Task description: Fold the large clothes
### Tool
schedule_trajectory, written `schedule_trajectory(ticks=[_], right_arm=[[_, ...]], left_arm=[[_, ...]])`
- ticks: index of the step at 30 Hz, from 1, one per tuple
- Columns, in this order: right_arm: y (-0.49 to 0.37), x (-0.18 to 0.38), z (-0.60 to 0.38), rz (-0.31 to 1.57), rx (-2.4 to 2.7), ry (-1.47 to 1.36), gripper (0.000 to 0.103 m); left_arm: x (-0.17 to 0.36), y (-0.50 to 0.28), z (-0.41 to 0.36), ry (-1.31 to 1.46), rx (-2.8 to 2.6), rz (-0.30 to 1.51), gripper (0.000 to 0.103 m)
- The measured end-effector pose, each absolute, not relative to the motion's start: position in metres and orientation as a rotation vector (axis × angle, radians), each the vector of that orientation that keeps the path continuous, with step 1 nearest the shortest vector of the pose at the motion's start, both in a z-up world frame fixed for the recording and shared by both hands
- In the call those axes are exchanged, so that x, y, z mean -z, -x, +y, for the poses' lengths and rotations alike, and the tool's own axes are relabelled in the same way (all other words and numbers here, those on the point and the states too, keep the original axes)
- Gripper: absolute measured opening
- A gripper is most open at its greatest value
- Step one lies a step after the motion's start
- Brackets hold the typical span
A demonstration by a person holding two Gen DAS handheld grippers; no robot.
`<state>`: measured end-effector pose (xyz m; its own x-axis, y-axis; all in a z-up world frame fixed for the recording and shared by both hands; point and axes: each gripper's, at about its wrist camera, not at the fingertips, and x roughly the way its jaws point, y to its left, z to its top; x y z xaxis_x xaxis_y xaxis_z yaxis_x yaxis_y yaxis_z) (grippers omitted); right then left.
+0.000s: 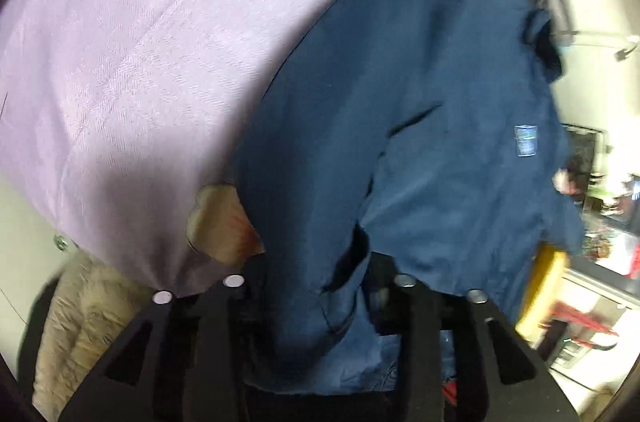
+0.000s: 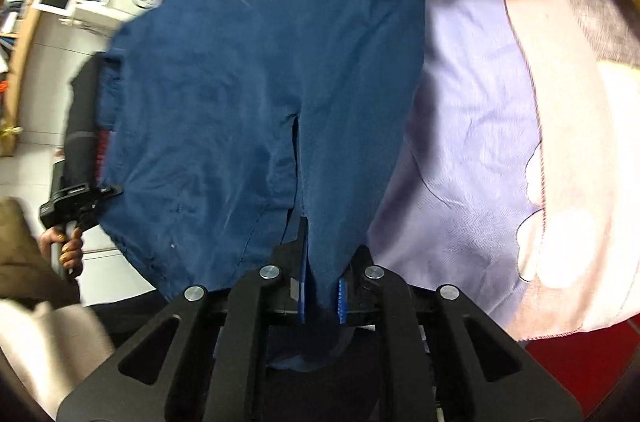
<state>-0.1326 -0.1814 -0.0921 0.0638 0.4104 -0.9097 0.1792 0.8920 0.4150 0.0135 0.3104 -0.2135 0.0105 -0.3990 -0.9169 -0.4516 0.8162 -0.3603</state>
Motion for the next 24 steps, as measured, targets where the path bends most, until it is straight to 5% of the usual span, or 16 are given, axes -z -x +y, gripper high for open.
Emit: schedule_trajectory(ticks=[3, 6, 9, 18, 24], right_arm=[[0.125, 0.126, -0.177, 1.598, -0.126, -0.521, 0.019], [0.123, 0.146, -0.175, 1.649, -0.081, -0.465, 0.049], [0.132, 0.148, -0.184, 1.646, -0.077, -0.448, 0.061], [0.108, 0.075, -0.213, 1.459, 0.035, -0.165, 0.062], [0.069, 0.073, -0.144, 1.400, -0.187, 0.109, 0.067]], left_arm=[[0.225, -0.023, 0.291, 0.444, -0.083, 1.605, 0.074], [0.233, -0.025, 0.290, 0.347, -0.091, 1.604, 0.091], [0.231, -0.024, 0.302, 0.372, -0.118, 1.604, 0.092], [0.140, -0.046, 0.309, 0.107, -0.259, 1.310, 0.091], [0.142, -0.086, 0.230, -0.017, -0.032, 1.311, 0.091]])
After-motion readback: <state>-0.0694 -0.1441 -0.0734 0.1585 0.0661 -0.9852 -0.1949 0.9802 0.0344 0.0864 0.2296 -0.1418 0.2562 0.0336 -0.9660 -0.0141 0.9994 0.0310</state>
